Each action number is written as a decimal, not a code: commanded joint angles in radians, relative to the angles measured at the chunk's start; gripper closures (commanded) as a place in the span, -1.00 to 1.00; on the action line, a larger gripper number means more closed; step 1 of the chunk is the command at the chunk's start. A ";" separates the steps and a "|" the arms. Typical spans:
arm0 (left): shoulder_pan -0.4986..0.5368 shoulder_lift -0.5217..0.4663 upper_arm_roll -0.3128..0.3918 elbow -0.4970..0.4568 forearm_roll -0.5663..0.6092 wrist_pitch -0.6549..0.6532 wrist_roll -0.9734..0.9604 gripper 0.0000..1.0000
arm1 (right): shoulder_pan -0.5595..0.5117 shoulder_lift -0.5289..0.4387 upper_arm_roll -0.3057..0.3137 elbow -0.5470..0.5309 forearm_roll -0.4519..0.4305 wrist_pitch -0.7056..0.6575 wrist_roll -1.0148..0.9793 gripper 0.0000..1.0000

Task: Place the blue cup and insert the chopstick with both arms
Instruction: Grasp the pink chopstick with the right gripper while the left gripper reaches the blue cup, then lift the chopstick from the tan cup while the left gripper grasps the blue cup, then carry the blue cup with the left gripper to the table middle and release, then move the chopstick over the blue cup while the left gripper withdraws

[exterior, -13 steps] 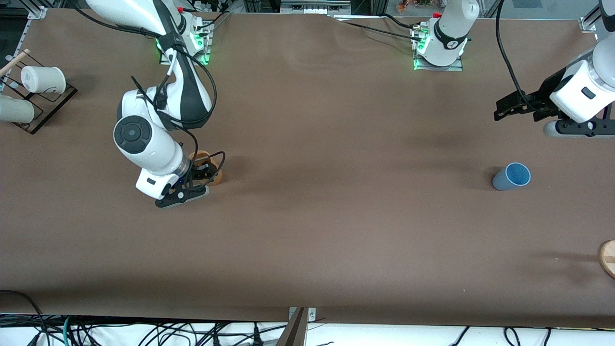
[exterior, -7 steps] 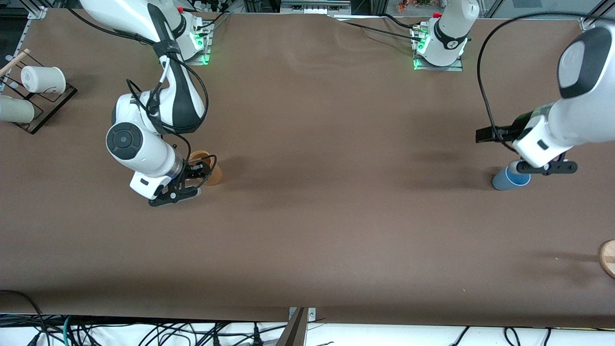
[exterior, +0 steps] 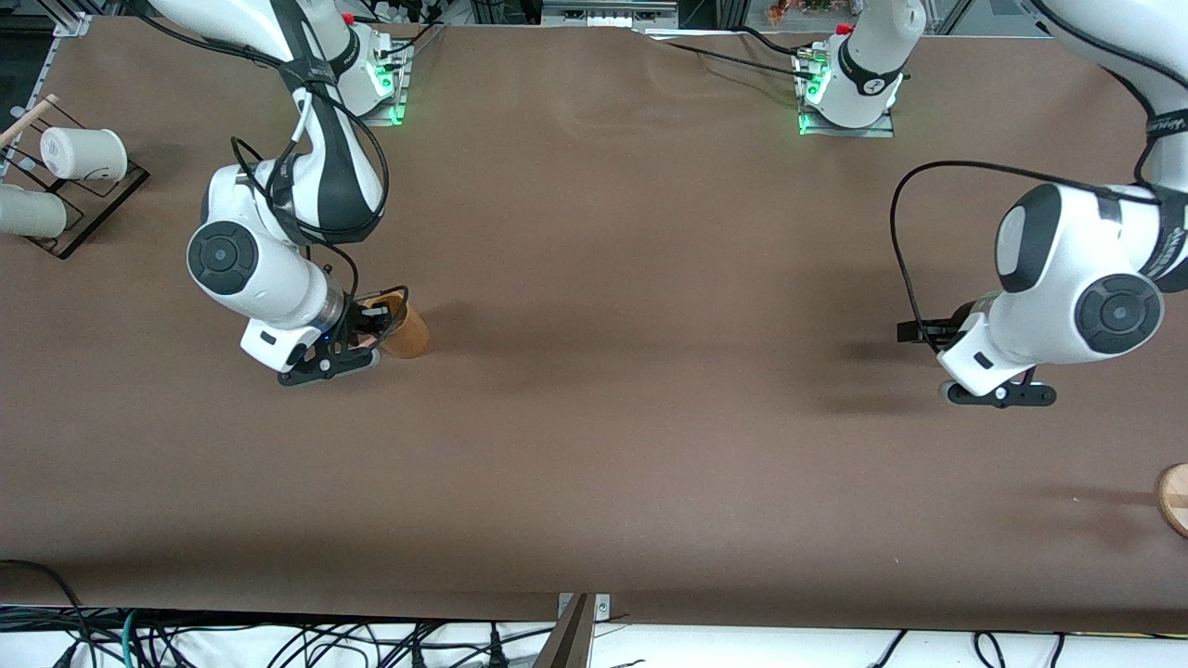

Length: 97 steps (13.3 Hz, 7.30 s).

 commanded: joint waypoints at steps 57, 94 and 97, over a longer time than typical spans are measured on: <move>-0.536 0.398 -0.171 0.282 -0.085 0.258 -0.979 1.00 | 0.043 -0.045 0.005 0.522 0.002 -0.625 0.206 1.00; -0.022 -0.372 0.093 0.084 -0.163 -0.299 0.118 -1.00 | 0.361 0.213 0.109 0.522 0.039 0.002 1.085 1.00; -0.010 -0.360 0.092 0.096 -0.165 -0.302 0.118 -1.00 | 0.365 0.234 0.109 0.519 0.039 0.002 1.085 1.00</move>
